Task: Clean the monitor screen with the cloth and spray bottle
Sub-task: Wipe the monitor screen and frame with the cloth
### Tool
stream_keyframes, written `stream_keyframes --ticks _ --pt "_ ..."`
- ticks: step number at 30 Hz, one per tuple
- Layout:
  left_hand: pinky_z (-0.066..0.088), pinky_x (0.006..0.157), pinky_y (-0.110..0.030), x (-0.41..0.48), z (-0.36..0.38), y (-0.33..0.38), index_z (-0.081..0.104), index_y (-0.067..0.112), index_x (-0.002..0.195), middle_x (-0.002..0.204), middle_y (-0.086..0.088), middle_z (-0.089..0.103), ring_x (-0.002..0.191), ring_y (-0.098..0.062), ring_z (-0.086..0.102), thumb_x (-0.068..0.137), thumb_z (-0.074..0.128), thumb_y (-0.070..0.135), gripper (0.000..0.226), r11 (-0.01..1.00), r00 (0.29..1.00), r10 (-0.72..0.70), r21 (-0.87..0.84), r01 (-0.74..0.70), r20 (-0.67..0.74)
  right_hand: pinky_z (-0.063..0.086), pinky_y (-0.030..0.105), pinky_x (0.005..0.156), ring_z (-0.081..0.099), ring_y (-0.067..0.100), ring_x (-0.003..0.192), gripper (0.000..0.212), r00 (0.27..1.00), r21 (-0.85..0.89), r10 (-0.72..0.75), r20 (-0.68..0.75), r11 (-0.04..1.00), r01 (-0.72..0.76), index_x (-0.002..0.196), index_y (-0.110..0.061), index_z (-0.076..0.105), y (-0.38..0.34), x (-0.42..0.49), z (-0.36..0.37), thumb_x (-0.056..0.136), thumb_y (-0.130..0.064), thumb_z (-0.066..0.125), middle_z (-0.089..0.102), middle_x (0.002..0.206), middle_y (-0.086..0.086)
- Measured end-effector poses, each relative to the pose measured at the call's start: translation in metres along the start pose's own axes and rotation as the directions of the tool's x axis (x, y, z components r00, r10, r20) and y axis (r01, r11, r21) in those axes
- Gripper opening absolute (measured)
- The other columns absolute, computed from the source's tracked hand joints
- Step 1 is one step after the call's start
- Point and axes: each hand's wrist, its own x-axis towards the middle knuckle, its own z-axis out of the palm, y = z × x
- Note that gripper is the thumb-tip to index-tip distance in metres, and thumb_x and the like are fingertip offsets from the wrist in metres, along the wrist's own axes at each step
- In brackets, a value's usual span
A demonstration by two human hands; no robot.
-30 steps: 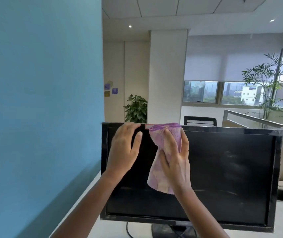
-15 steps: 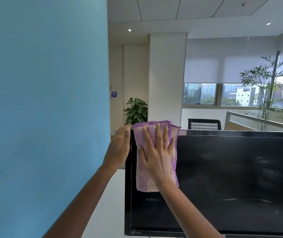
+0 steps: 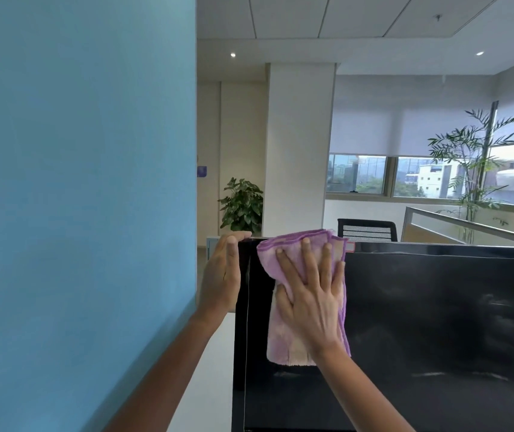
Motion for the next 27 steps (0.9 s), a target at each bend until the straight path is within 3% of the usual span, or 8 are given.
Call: stream_keyframes --ticks 2,7,10,12,17,19,23,27 --pt "0.036 0.084 0.004 0.001 0.001 -0.003 0.058 0.021 0.113 0.109 0.01 0.059 0.104 -0.003 0.055 0.071 0.001 0.082 0.094 0.997 1.0 -0.022 -0.076 0.021 -0.017 0.004 0.052 0.115 -0.001 0.032 0.143 0.057 1.0 0.046 0.022 0.006 0.999 -0.022 0.143 -0.034 0.023 -0.016 0.003 0.003 0.088 -0.041 0.037 -0.006 0.157 -0.003" --pt "0.041 0.081 0.001 0.002 -0.001 -0.006 0.059 0.018 0.11 0.1 0.016 0.058 0.1 0.001 0.057 0.069 0.0 0.084 0.097 0.995 0.999 -0.013 -0.099 0.01 -0.031 0.019 0.051 0.109 -0.005 0.022 0.144 0.068 0.997 0.115 -0.072 0.039 0.991 0.067 0.146 -0.031 0.009 -0.05 -0.011 0.009 0.086 -0.035 0.041 0.01 0.155 0.001" --pt "0.043 0.091 -0.013 0.003 -0.003 -0.009 0.058 0.023 0.113 0.108 0.009 0.059 0.105 -0.008 0.056 0.068 -0.001 0.084 0.096 0.995 0.999 -0.037 -0.088 0.036 -0.011 0.012 0.05 0.113 -0.001 0.022 0.144 0.067 0.969 0.04 -0.223 0.107 0.975 0.219 0.146 -0.029 0.011 -0.031 -0.025 0.009 0.086 -0.038 0.04 -0.005 0.157 -0.003" --pt "0.039 0.092 -0.007 0.004 -0.002 -0.008 0.058 0.021 0.115 0.113 0.007 0.057 0.108 -0.006 0.053 0.07 -0.001 0.082 0.095 0.997 1.0 -0.029 -0.077 0.029 0.0 0.007 0.051 0.115 0.0 0.022 0.144 0.065 0.954 -0.037 -0.278 0.112 0.958 0.283 0.145 -0.031 0.017 -0.01 -0.026 0.007 0.086 -0.042 0.04 -0.008 0.157 -0.005" --pt "0.043 0.085 -0.008 0.003 0.005 -0.004 0.058 0.011 0.115 0.115 0.001 0.057 0.102 -0.006 0.055 0.084 0.005 0.054 0.075 0.999 0.999 0.015 -0.03 -0.016 -0.034 0.004 0.052 0.115 -0.004 0.027 0.144 0.059 0.999 0.01 -0.021 0.048 1.0 0.021 0.145 -0.033 0.013 -0.011 -0.005 0.001 0.089 -0.043 0.03 -0.013 0.156 -0.006" --pt "0.044 0.086 -0.01 0.002 0.004 -0.008 0.058 0.011 0.114 0.116 -0.001 0.057 0.105 -0.01 0.056 0.085 0.006 0.05 0.071 0.999 0.999 0.023 -0.022 -0.024 -0.047 0.005 0.05 0.116 -0.006 0.028 0.144 0.061 0.998 0.038 -0.001 0.055 0.999 -0.001 0.146 -0.031 0.007 -0.029 -0.005 0.004 0.091 -0.043 0.029 -0.015 0.156 -0.003" --pt "0.042 0.083 -0.003 0.0 0.001 -0.012 0.056 0.013 0.116 0.119 -0.003 0.057 0.105 -0.01 0.055 0.085 0.006 0.048 0.068 1.0 0.999 0.003 0.01 -0.003 -0.045 0.006 0.046 0.114 -0.006 0.024 0.144 0.065 0.985 0.042 -0.151 0.086 0.988 0.148 0.146 -0.026 0.006 -0.043 -0.029 0.014 0.089 -0.041 0.035 -0.013 0.156 -0.001" --pt "0.036 0.083 0.002 0.0 0.004 -0.008 0.055 0.013 0.117 0.121 -0.002 0.056 0.104 -0.003 0.051 0.09 0.009 0.039 0.059 0.999 0.999 0.027 0.039 -0.025 -0.03 0.005 0.049 0.115 -0.001 0.024 0.144 0.07 0.909 -0.053 -0.393 0.142 0.914 0.403 0.146 -0.028 0.012 -0.007 -0.051 0.011 0.085 -0.041 0.043 0.004 0.157 0.0"
